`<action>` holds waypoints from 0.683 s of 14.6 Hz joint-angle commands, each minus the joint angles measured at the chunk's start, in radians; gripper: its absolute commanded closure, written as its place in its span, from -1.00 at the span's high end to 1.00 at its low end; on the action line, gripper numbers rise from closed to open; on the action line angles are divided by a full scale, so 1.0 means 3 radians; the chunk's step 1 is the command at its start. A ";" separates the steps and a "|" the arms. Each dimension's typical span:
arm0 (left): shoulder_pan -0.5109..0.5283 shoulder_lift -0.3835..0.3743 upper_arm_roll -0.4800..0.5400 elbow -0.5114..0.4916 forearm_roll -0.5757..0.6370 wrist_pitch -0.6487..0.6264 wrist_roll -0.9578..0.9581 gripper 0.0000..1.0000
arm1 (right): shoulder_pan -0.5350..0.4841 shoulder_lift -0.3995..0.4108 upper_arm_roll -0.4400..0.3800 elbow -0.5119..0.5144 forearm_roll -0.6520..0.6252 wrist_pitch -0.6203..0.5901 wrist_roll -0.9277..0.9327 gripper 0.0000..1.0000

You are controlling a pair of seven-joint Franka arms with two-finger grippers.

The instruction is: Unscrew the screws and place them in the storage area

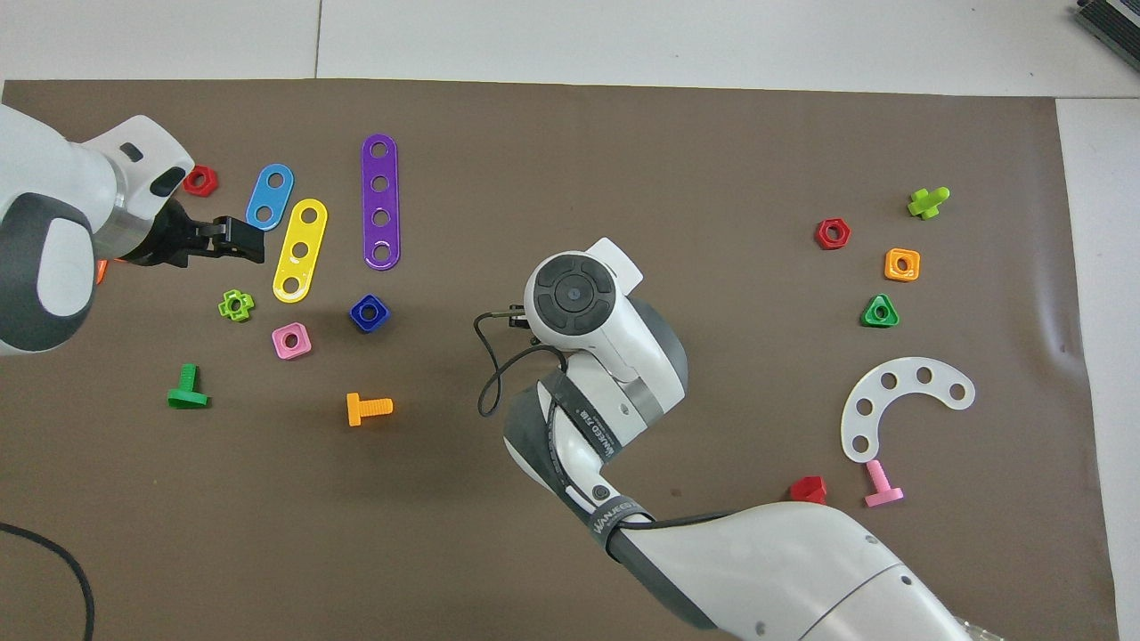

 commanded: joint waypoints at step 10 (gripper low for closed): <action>-0.0020 -0.0245 0.0028 0.0870 0.0307 -0.1401 -0.0004 1.00 | -0.0432 -0.0457 -0.0043 0.0003 -0.0059 -0.0373 -0.0201 -1.00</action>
